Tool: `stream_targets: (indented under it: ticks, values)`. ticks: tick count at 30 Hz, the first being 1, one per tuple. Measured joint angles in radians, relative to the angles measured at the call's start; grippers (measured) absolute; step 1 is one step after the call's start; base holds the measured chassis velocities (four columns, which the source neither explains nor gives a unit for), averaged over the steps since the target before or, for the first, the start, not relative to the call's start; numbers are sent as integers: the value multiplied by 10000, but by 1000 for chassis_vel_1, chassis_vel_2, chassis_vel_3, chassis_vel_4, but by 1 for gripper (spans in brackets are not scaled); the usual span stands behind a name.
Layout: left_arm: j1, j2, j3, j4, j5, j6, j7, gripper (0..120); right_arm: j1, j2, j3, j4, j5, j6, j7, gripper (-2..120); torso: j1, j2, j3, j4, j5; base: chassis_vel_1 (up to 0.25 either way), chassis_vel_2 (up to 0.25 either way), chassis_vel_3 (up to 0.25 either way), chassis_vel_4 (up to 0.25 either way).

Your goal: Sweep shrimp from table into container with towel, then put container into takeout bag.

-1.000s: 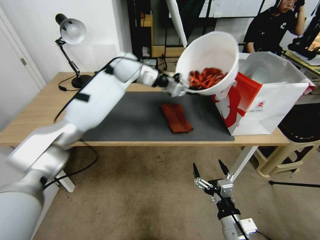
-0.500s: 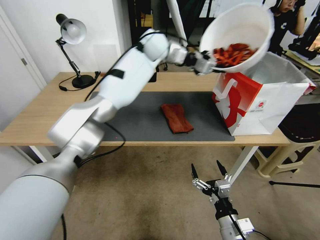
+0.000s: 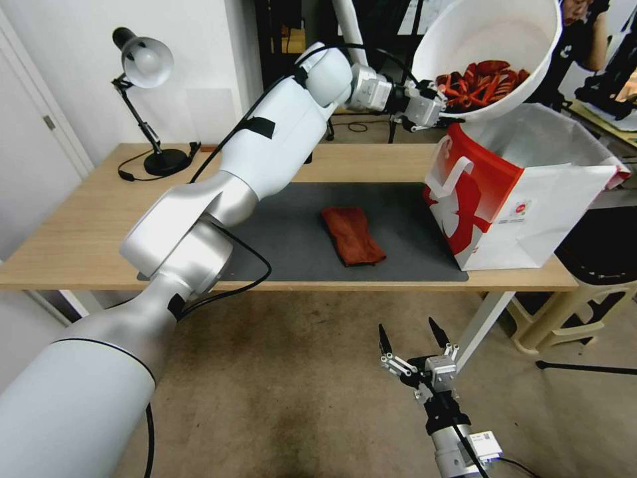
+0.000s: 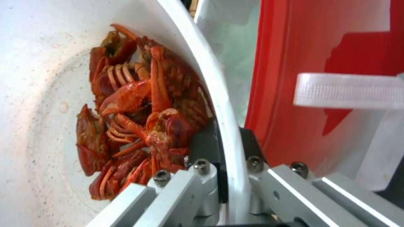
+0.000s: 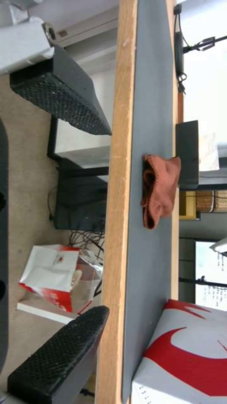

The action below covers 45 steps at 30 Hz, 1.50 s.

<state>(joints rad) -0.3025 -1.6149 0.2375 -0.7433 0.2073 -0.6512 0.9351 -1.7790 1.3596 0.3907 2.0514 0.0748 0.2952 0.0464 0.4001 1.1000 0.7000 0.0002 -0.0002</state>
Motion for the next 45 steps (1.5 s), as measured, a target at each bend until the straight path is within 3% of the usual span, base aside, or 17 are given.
stream_targets:
  ticks: [5,8,13,21,30,34,42,45]
  values:
    - [30,28,578,-68,-519,18,-268,0,85,-12,-10,-115,36,0,-10,100,-1,0,0,1,2,0,0,0,0]
    - [37,36,1698,-332,-1345,137,-779,0,113,-104,3,-203,103,0,-15,100,-1,0,0,-5,3,0,0,0,0]
    - [60,51,2211,-551,-1649,210,-1041,0,145,-91,3,-240,114,2,-24,100,0,0,0,-1,3,0,0,0,0]
    - [76,59,2610,-619,-1697,178,-1064,0,221,-68,-21,-340,114,2,-37,100,-1,0,0,0,3,0,0,0,0]
    - [100,62,2755,-677,-1551,135,-1217,0,308,-3,-7,-445,95,-6,-55,100,-1,0,-1,-1,0,0,0,0,0]
    - [55,64,2817,-716,-1365,57,-1387,19,393,110,-29,-533,69,-19,-71,100,-1,0,0,-1,1,0,0,0,0]
    - [-6,67,2920,-899,-1296,18,-1836,42,461,224,-63,-620,40,-54,-105,100,-1,0,0,-2,3,0,0,0,0]
    - [-14,66,2960,-1000,-1370,29,-2128,57,494,279,-75,-641,28,-98,-118,100,-1,0,-1,-2,3,0,0,0,0]
